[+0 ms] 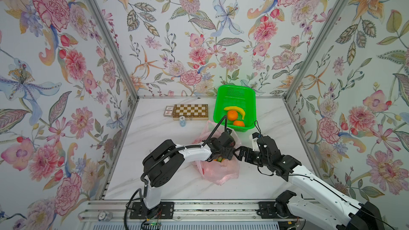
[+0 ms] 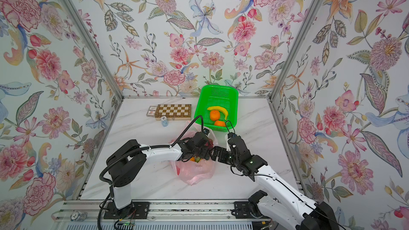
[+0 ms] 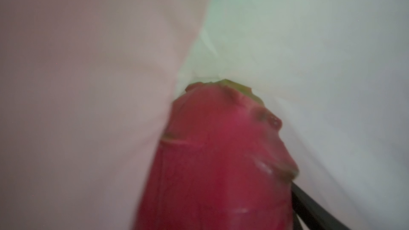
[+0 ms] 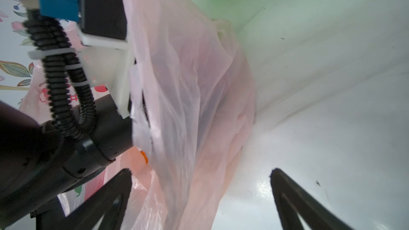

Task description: Untie the knot of the plastic bag and take out the fruit

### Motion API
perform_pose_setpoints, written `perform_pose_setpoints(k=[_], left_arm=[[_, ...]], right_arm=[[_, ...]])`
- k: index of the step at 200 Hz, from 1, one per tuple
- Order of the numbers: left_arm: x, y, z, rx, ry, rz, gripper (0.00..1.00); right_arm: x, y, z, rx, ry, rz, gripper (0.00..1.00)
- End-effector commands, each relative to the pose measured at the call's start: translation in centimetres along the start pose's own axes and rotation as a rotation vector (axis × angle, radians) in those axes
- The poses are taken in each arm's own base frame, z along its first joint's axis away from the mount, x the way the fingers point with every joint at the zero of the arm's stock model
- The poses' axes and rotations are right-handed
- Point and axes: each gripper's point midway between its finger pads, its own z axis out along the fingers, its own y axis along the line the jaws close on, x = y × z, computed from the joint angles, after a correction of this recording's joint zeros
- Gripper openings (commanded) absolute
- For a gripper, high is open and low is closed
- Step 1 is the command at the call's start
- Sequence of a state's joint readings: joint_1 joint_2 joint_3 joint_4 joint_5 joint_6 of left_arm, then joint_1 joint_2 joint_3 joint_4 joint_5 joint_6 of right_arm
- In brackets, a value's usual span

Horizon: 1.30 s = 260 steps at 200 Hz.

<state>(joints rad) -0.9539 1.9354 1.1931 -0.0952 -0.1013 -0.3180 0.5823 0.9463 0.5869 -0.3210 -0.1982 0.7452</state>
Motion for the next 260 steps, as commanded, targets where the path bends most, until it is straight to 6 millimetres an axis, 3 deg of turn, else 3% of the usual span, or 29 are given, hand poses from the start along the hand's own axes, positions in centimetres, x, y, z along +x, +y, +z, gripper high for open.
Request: perform_pose_setpoints(k=[1, 69, 91, 121, 137, 194, 212, 249, 252, 260], left_arm=[[0.3, 0.4, 0.8, -0.016, 0.033, 0.034, 0.97], [-1.0, -1.0, -2.0, 0.096, -0.047, 0.023, 0.65], [-1.5, -1.3, -3.1, 0.127, -0.077, 0.022, 0.62], [-2.0, -1.5, -4.2, 0.147, -0.112, 0.032, 0.61], [-2.2, -1.6, -4.7, 0.161, -0.123, 0.037, 0.61], [-2.9, -3.4, -7.6, 0.288, -0.199, 0.090, 0.59], [-3.3, -3.9, -8.7, 0.322, -0.216, 0.106, 0.59], [-4.5, -4.8, -11.1, 0.394, -0.307, 0.139, 0.59], [-5.3, -4.9, -12.3, 0.403, -0.342, 0.140, 0.59], [-5.8, -4.8, -12.9, 0.409, -0.369, 0.144, 0.59]], right_arm=[[-0.5, 0.4, -0.6, -0.001, -0.018, -0.016, 0.99], [-1.5, -0.8, -0.7, 0.055, -0.071, 0.001, 0.97], [-2.3, -0.7, -0.7, 0.051, -0.102, 0.012, 0.84], [-3.2, 0.5, -0.5, -0.005, -0.128, 0.009, 0.56], [-3.7, 0.4, -0.4, 0.007, -0.145, 0.007, 0.48], [-5.9, -3.4, 0.5, 0.115, -0.200, 0.077, 0.49], [-5.4, -3.4, 1.1, 0.092, -0.166, 0.080, 0.56], [-4.9, -3.2, 0.7, 0.075, -0.156, 0.091, 0.60], [-4.9, -3.2, 0.5, 0.075, -0.156, 0.092, 0.60], [-4.9, -3.1, 0.2, 0.071, -0.162, 0.091, 0.61]])
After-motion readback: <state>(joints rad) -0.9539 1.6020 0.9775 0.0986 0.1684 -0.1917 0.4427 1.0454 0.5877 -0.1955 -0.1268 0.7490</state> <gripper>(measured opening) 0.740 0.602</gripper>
